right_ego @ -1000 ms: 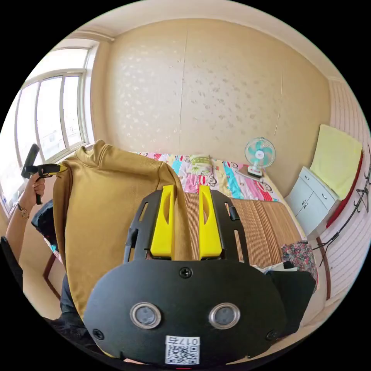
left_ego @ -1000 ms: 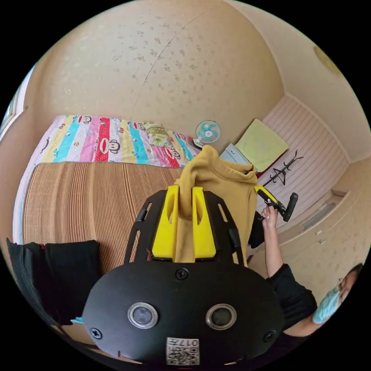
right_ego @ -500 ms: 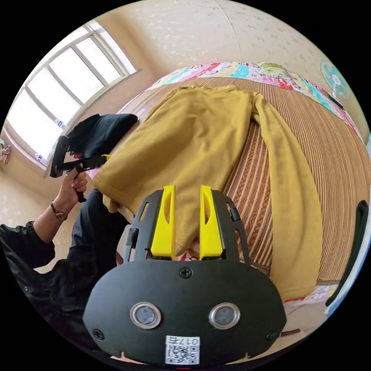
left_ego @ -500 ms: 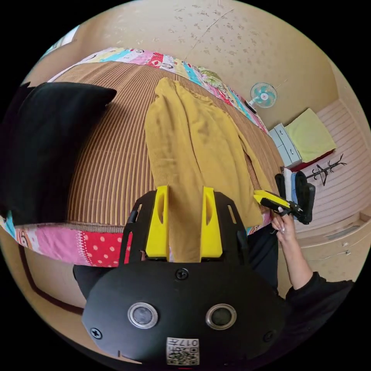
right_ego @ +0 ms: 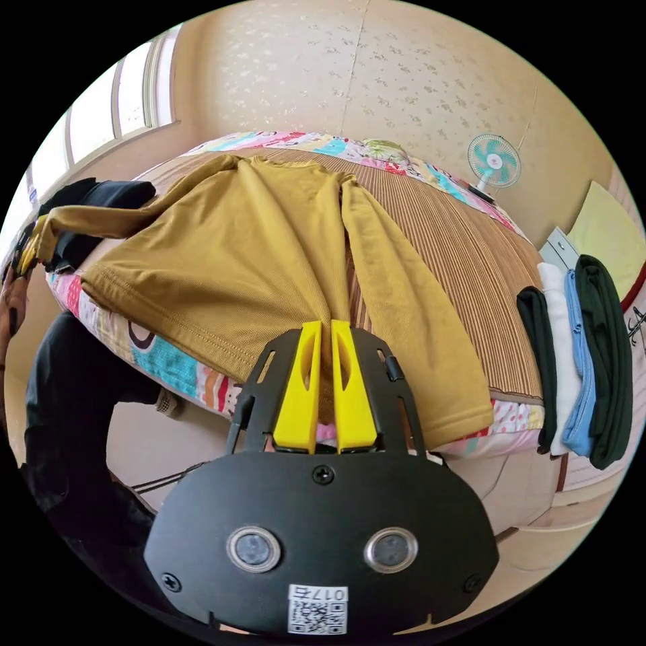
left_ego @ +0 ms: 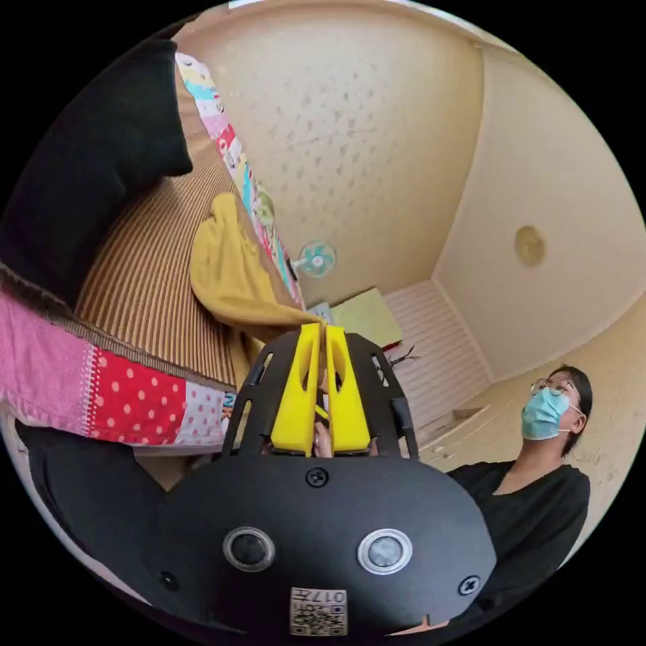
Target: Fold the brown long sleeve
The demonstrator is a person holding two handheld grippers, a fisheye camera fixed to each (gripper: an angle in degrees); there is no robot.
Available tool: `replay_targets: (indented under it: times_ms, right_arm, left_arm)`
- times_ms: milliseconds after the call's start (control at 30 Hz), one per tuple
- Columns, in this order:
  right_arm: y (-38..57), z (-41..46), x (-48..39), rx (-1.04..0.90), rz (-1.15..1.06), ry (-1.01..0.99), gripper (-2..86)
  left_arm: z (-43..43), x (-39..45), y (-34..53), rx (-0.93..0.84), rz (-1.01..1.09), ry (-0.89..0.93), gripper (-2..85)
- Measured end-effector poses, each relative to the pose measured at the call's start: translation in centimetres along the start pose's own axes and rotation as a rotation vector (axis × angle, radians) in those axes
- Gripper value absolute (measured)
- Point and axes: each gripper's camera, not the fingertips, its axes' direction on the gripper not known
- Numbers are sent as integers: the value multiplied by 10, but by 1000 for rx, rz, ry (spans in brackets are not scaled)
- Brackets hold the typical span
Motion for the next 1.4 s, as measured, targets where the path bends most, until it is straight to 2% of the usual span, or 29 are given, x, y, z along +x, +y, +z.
replay_targets:
  times_ms: [33, 67, 100, 133, 233, 300, 500, 567, 600, 667, 733, 767, 833, 967, 1033, 1100, 1167, 1233, 1300, 1333, 1400]
  right_arm:
    - [4, -2, 5, 10, 5, -7, 31]
    - [10, -7, 16, 30, 38, -38, 30]
    - [16, -13, 26, 49, 72, -71, 29]
    - [19, -16, 31, 57, 85, -85, 28]
    - [28, -24, 51, 94, 139, -142, 26]
    - [29, -25, 67, 100, 185, -179, 24]
    - [31, -36, 94, 112, 197, -188, 24]
    - [30, -40, 101, 107, 177, -176, 25]
    - [30, -43, 106, 104, 164, -165, 26]
    - [28, -47, 113, 93, 146, -146, 27]
    - [24, -50, 120, 79, 126, -123, 27]
    - [21, -52, 126, 67, 116, -107, 27]
    - [14, -56, 135, 31, 109, -95, 27]
    - [-12, -82, 172, -247, 148, -124, 31]
    - [-11, -93, 183, -351, 108, -162, 32]
    - [0, -102, 197, -423, 28, -192, 33]
    - [11, -107, 213, -439, -2, -268, 34]
    - [21, -117, 236, -413, 9, -331, 35]
    - [29, -134, 279, -361, 91, -445, 37]
    - [30, -138, 292, -342, 133, -472, 38]
    - [40, -146, 360, -208, 401, -632, 49]
  left_arm:
    - [-34, 8, -5, 123, 8, -48, 10]
    - [-89, 23, -5, 321, 11, -181, 22]
    - [-121, 33, -2, 410, 12, -318, 41]
    - [-129, 36, 0, 413, 10, -373, 44]
    - [-108, 25, 7, 98, 22, -491, 85]
    - [-58, 3, 42, -172, 31, -578, 103]
    - [90, -48, 124, -671, 26, -565, 123]
    - [116, -59, 140, -736, 24, -652, 118]
    - [118, -56, 142, -707, 37, -732, 105]
    - [116, -53, 142, -722, 26, -766, 81]
    - [114, -54, 143, -807, 22, -703, 56]
    - [112, -58, 145, -883, -12, -617, 18]
    - [95, -52, 146, -917, -23, -568, 4]
    - [44, 2, 134, -1032, 86, -358, -5]
    - [17, 22, 126, -1081, 111, -370, -6]
    - [-15, 40, 120, -1154, 158, -511, -2]
    - [-41, 49, 113, -1108, 162, -665, 4]
    - [-72, 64, 100, -901, 165, -782, 36]
    - [-96, 84, 100, -677, 217, -741, 83]
    - [-96, 87, 103, -651, 228, -719, 84]
    - [-74, 82, 121, -641, 251, -625, 89]
